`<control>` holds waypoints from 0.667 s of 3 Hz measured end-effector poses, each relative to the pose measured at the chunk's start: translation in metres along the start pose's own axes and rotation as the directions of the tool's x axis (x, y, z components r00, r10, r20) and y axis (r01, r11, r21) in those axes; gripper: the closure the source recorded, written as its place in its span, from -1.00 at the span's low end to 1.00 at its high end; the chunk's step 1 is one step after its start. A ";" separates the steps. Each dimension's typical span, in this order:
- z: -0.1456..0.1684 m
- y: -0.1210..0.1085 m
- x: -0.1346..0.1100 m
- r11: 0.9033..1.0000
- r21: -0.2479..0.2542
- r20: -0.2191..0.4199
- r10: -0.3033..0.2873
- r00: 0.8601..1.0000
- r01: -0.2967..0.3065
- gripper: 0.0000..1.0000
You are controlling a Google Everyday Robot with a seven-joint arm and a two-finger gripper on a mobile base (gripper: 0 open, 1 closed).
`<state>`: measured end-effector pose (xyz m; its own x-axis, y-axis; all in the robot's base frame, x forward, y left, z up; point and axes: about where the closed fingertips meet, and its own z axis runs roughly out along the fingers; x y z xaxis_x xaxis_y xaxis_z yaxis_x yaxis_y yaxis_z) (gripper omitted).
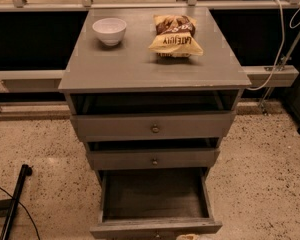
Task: Close bottom drawer
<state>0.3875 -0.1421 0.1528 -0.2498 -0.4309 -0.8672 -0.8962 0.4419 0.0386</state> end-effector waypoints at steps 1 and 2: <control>0.012 -0.018 0.001 0.996 0.088 0.016 -0.021 1.000 0.020 1.00; 0.021 -0.040 -0.002 0.984 0.168 0.019 -0.060 0.998 0.056 1.00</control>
Offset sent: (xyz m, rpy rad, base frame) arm 0.0721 -0.0081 -0.0122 -0.0817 -0.2121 -0.1857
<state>0.4312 -0.1427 0.1427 -0.1891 -0.4416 -0.8770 -0.8342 0.5435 -0.0939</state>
